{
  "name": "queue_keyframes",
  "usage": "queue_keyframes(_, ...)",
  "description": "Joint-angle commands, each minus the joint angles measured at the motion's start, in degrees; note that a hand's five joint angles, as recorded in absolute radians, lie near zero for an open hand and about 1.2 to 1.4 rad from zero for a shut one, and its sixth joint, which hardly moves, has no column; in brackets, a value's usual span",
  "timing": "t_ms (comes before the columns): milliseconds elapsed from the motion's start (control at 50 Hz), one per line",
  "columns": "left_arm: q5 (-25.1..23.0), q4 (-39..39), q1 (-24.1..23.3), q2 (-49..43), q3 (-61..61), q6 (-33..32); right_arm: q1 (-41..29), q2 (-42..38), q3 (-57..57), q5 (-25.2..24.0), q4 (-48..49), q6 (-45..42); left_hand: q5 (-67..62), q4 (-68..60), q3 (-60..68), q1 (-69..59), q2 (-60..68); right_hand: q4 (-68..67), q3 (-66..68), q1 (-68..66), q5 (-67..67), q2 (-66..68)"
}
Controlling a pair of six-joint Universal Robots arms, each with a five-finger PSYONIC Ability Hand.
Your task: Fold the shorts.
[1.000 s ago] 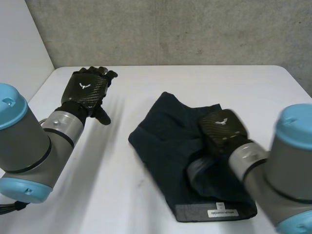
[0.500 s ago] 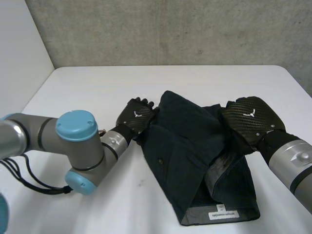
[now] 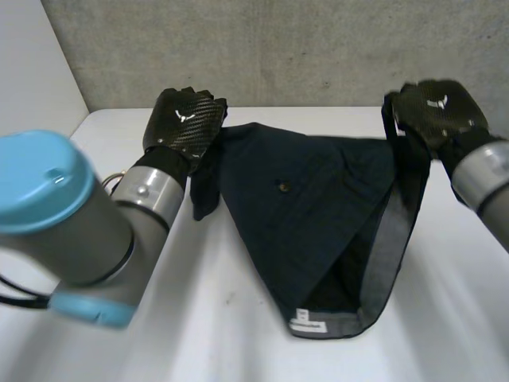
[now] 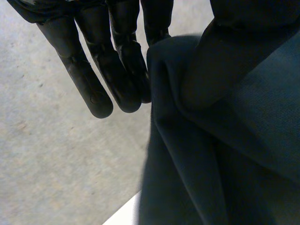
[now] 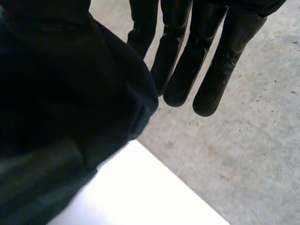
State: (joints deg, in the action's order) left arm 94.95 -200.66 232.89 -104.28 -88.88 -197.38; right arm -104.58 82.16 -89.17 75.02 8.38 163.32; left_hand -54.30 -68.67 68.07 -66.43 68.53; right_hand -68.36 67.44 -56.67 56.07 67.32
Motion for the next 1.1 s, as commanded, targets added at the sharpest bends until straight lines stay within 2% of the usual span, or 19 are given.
queue_keyframes(20, 4.6, 4.7, -8.8, 3.6, -5.2, 2.8, -3.0, -12.0, 13.7, -0.4, 0.3, 7.2, -15.7, -11.3, 11.9, -13.6, 11.5, -11.6, 12.6, -23.3, 13.9, 12.7)
queue_keyframes(100, 10.4, 5.1, -14.2, 0.5, -5.8, 3.8, -5.9, -18.3, 19.1, -0.9, 0.3, 8.9, -15.7, -11.3, 11.9, -13.6, 11.5, -11.6, 12.6, -23.3, 13.9, 12.7)
queue_keyframes(140, 13.6, 5.5, -16.1, -3.4, -5.0, 3.8, -6.5, -21.6, 21.1, -0.6, -0.6, 8.2, -15.4, -11.0, 11.6, -13.3, 11.2, -4.8, 5.8, -16.5, 7.1, 5.9)
queue_keyframes(180, 15.5, 5.6, -16.9, -5.3, -4.1, 3.7, -6.6, -23.1, 21.6, -0.5, -2.1, 7.4, 2.7, 7.1, -6.5, 4.8, -6.9, 3.9, -3.0, -7.8, -1.6, -2.9)
queue_keyframes(200, 16.5, 5.7, -17.0, -6.0, -3.8, 3.7, -6.7, -23.6, 21.7, -0.2, -4.7, 6.3, 12.4, 16.8, -16.2, 14.6, -16.7, 15.9, -15.0, 4.2, -13.6, -14.9)
queue_keyframes(220, 18.2, 6.1, -16.9, -6.3, -3.4, 3.1, -6.7, -23.5, 21.6, 0.0, -6.1, 5.7, 28.9, 33.2, -32.6, 31.0, -33.1, 22.4, -21.5, 10.7, -20.1, -21.3)
queue_keyframes(260, 19.6, 6.7, -16.9, -6.0, -3.4, 3.0, -6.5, -23.2, 21.1, 0.3, -9.1, 4.2, 36.6, 40.9, -40.3, 38.7, -40.8, 34.5, -33.6, 22.8, -32.2, -33.5)
queue_keyframes(280, 19.9, 7.1, -16.8, -5.9, -3.5, 3.0, -6.1, -22.5, 20.7, 0.6, -11.8, 2.8, 38.3, 42.6, -42.0, 40.4, -42.5, 45.2, -44.3, 33.5, -42.9, -44.2)
queue_keyframes(340, 20.1, 9.1, -15.2, -3.7, -3.9, 3.0, -5.9, -20.4, 19.2, 1.8, -15.0, 0.8, 40.8, 45.2, -44.6, 42.9, -45.0, 58.4, -57.4, 46.7, -56.1, -57.3)
queue_keyframes(440, 19.4, 11.3, -11.7, 2.1, -5.6, 3.4, -5.6, -12.8, 14.5, 3.8, -18.0, -1.7, 42.5, 46.8, -46.2, 44.6, -46.7, 58.4, -57.4, 46.7, -56.1, -57.3)
queue_keyframes(560, 14.9, 12.8, -8.1, 8.1, -7.4, 3.1, -4.7, -2.3, 11.4, 4.0, -21.5, -3.1, 44.0, 48.4, -47.8, 46.1, -48.2, 58.4, -57.4, 46.7, -56.1, -57.3)
queue_keyframes(700, 8.3, 14.2, 0.8, 8.7, -7.7, 3.6, -5.9, 1.5, 9.4, 4.1, -22.4, -3.1, 43.5, 47.9, -47.3, 45.6, -47.7, 58.4, -57.4, 46.7, -56.1, -57.3)
queue_keyframes(780, 3.8, 14.6, 2.5, 4.8, -8.0, 3.8, -7.0, -0.2, 8.6, 4.3, -22.1, -3.1, 42.8, 47.2, -46.6, 44.9, -47.1, 58.4, -57.4, 46.7, -56.1, -57.3)
queue_keyframes(840, 1.8, 15.8, 2.3, -0.7, -7.5, 4.0, -9.4, -6.3, 10.5, 5.6, -22.2, -3.3, 42.1, 46.5, -45.9, 44.3, -46.4, 58.4, -57.4, 46.7, -56.1, -57.3)
queue_keyframes(960, 1.8, 16.9, 2.3, -5.5, -5.1, 4.0, -11.8, -17.6, 17.4, 12.5, -22.8, -3.4, 42.1, 46.5, -45.9, 44.3, -46.4, 58.4, -57.4, 46.7, -56.1, -57.3)
queue_keyframes(1100, 1.6, 17.2, 2.1, -13.3, 1.1, 4.0, -11.7, -27.1, 23.3, 14.0, -22.7, -3.4, 38.5, 42.8, -42.2, 40.6, -42.7, 49.9, -49.0, 38.2, -47.6, -48.9)
